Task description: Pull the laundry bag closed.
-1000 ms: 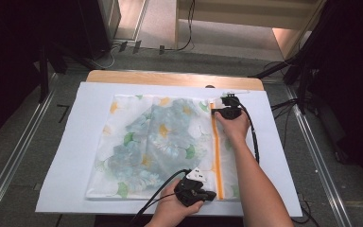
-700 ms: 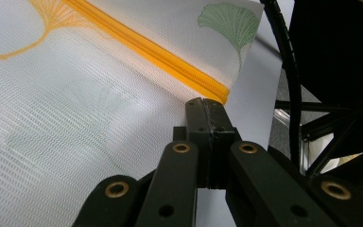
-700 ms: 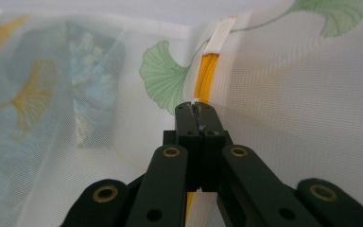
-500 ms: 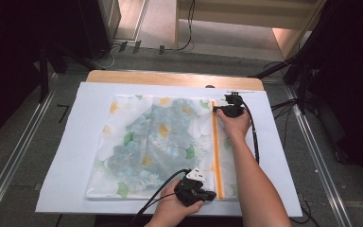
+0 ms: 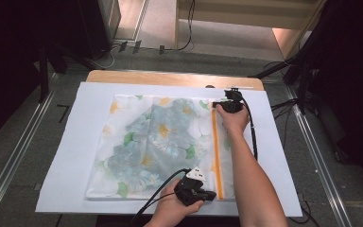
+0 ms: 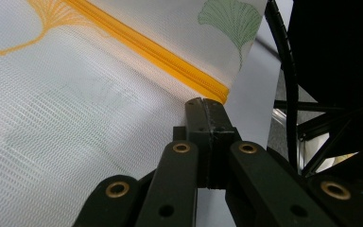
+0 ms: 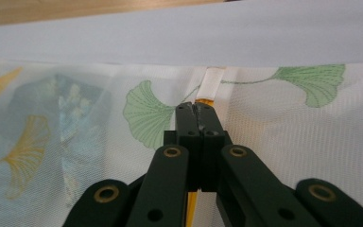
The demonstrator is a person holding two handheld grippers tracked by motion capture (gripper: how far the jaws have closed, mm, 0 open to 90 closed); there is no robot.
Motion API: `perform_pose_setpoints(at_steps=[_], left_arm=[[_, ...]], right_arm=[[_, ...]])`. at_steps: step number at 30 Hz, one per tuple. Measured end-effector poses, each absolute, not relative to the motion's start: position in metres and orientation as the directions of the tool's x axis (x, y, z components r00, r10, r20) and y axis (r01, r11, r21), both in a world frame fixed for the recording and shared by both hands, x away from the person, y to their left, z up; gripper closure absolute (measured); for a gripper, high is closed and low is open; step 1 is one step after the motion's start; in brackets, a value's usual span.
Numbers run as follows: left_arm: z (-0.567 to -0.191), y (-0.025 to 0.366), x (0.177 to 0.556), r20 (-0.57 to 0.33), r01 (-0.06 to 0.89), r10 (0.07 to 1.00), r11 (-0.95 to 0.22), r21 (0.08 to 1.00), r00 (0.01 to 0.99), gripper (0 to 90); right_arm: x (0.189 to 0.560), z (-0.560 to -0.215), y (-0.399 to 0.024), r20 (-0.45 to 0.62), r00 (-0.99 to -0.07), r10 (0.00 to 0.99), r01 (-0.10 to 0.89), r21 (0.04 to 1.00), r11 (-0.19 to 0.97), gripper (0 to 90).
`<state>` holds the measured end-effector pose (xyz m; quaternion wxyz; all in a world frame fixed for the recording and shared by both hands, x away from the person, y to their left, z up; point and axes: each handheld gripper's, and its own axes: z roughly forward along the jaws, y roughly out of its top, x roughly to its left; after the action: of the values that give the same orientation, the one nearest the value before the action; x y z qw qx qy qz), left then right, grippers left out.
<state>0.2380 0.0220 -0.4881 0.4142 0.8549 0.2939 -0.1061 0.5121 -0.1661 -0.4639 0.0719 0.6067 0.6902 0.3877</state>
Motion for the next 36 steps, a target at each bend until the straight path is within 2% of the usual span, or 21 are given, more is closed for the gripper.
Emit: perform_pose_setpoints(at_steps=[7,13,25,27,31,36], left_arm=[[-0.488,0.022,0.238,-0.421,0.587,0.415,-0.485,0.648,0.807,90.0],[-0.488,0.022,0.238,-0.421,0.587,0.413,-0.486,0.647,0.807,90.0],[-0.488,0.022,0.238,-0.423,0.589,0.414,-0.485,0.646,0.806,90.0],[-0.488,0.022,0.238,-0.424,0.589,0.414,-0.485,0.646,0.806,90.0],[-0.488,0.022,0.238,-0.425,0.59,0.414,-0.487,0.644,0.805,90.0],[-0.488,0.022,0.239,-0.428,0.592,0.413,-0.486,0.643,0.804,90.0]], right_arm=[[0.51,-0.466,-0.166,0.369,-0.263,0.891,0.798,0.602,-0.014,90.0],[0.506,-0.466,-0.159,0.309,-0.292,0.905,0.806,0.588,0.059,90.0],[0.497,-0.469,-0.147,0.285,-0.31,0.907,0.797,0.598,0.084,87.0],[0.496,-0.467,-0.144,0.231,-0.324,0.917,0.786,0.605,0.125,90.0],[0.495,-0.465,-0.141,0.183,-0.349,0.919,0.773,0.611,0.172,90.0],[0.501,-0.466,-0.157,0.32,-0.27,0.908,0.792,0.61,0.02,90.0]])
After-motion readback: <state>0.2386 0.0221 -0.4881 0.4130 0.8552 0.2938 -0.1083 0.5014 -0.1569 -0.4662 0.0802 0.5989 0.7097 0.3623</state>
